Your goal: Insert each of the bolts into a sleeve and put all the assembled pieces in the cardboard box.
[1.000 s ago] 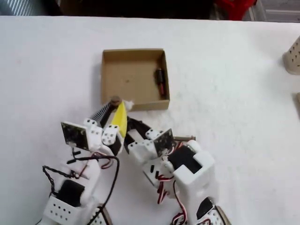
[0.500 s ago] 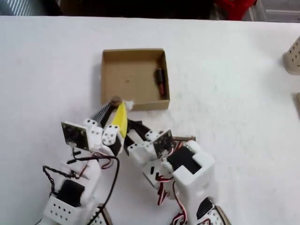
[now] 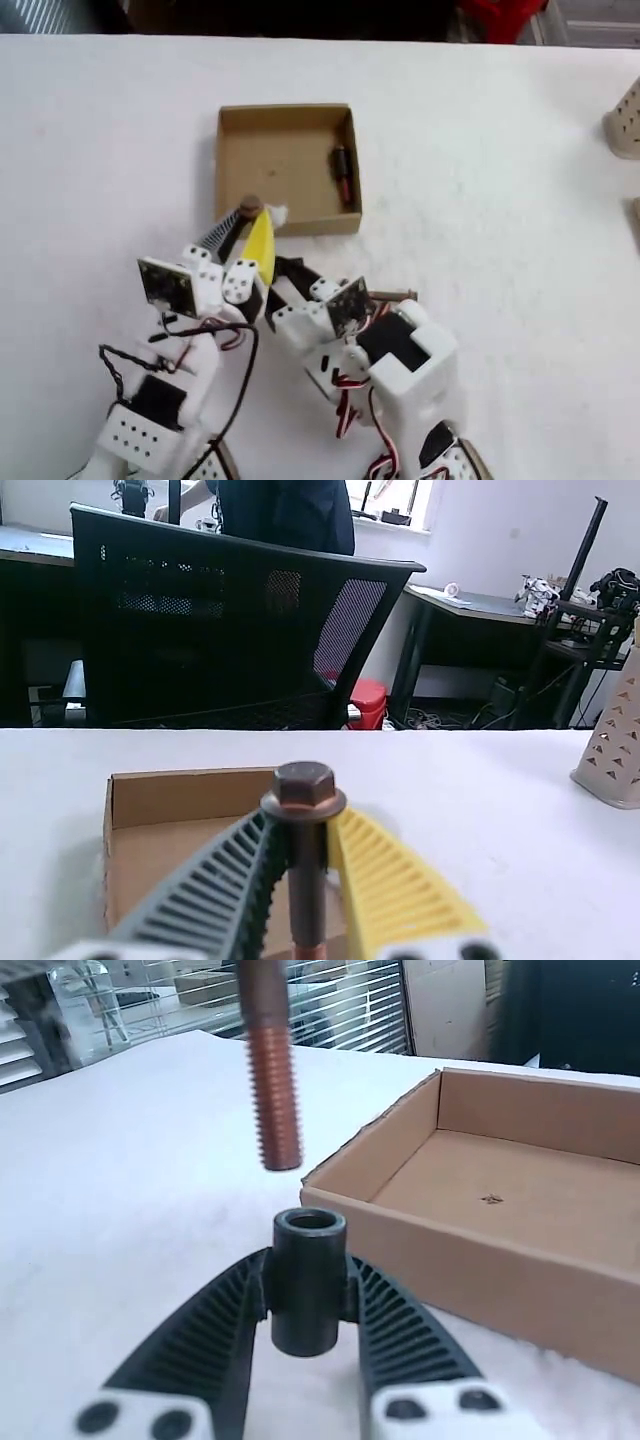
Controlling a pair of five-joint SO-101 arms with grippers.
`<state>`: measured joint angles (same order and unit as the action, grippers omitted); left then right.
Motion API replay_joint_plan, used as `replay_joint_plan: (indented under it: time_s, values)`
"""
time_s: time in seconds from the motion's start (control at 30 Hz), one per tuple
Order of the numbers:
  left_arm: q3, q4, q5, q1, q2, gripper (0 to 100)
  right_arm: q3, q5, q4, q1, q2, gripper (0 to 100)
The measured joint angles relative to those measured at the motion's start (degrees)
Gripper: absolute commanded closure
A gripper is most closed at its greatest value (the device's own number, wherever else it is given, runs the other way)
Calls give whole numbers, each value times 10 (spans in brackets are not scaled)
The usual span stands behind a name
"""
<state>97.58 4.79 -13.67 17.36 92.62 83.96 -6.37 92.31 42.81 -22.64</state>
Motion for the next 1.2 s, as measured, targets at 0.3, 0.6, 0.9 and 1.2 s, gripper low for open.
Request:
replay_joint_plan:
  time_s: [0.3, 0.6, 0.9, 1.2]
  values:
    - [-1, -149, 0, 0, -193, 976, 0, 0, 0, 0, 0, 983]
    - [-2, -152, 0, 0, -207, 976, 0, 0, 0, 0, 0, 983]
    - [-2, -92, 29, 2, -207, 976, 0, 0, 0, 3, 0, 983]
    - [-2, -47, 31, 3, -207, 974, 0, -1, -1, 3, 0, 983]
